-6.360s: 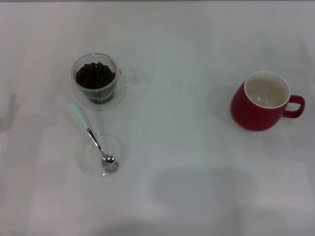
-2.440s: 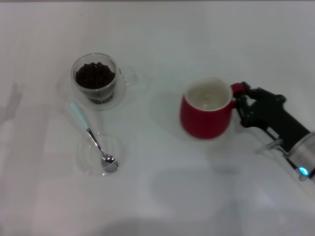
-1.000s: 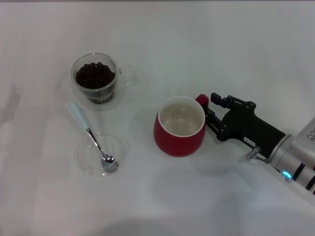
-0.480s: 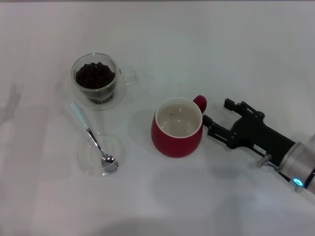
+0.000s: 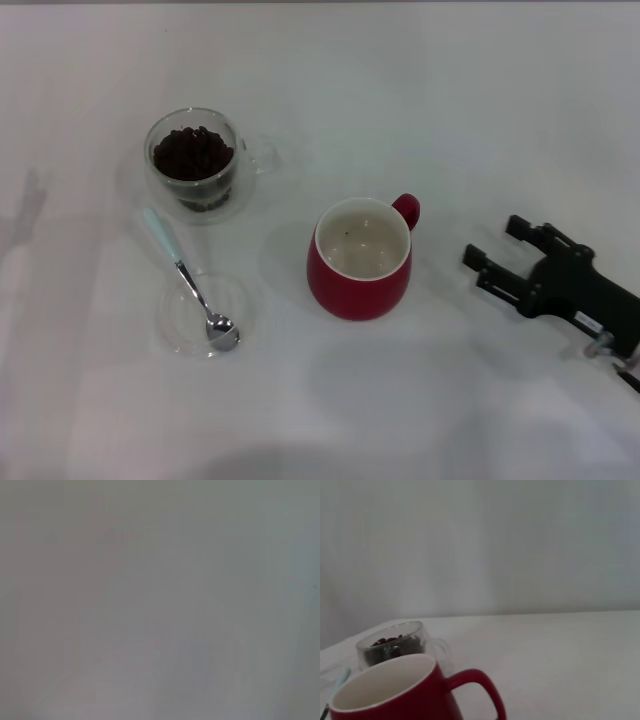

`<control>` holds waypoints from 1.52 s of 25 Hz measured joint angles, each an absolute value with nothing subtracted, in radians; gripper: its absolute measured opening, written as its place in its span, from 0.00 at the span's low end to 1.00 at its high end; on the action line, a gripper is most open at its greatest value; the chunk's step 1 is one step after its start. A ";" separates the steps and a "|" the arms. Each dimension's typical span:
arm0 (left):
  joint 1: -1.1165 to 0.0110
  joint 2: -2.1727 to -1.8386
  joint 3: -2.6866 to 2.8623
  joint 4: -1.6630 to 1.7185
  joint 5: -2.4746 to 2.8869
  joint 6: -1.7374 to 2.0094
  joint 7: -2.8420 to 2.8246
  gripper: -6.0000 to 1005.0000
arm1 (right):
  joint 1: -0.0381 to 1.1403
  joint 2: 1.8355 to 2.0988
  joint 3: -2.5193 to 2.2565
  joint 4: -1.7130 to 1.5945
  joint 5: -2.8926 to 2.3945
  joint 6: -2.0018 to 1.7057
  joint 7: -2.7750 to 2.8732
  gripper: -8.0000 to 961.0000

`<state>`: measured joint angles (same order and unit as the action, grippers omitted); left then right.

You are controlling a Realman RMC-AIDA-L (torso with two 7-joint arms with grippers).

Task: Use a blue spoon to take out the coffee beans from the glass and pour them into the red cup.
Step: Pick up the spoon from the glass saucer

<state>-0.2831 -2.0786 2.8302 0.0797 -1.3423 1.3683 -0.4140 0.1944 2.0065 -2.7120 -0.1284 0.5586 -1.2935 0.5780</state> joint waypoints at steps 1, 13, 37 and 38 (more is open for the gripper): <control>-0.283 -2.079 2.830 0.080 -1.342 1.368 -0.414 0.87 | 0.191 2.006 -2.711 -0.114 0.559 -1.308 0.588 0.87; -0.261 -2.069 2.842 -0.083 -1.134 1.365 -1.030 0.87 | 0.152 2.010 -2.541 -0.003 0.585 -1.506 0.564 0.87; -0.425 -1.999 2.842 -0.216 -0.556 1.456 -1.544 0.87 | 0.211 2.009 -2.365 -0.042 0.607 -1.511 0.484 0.86; -0.429 -1.997 2.842 -0.215 -0.554 1.457 -1.571 0.87 | 0.213 2.009 -2.364 -0.041 0.613 -1.511 0.484 0.86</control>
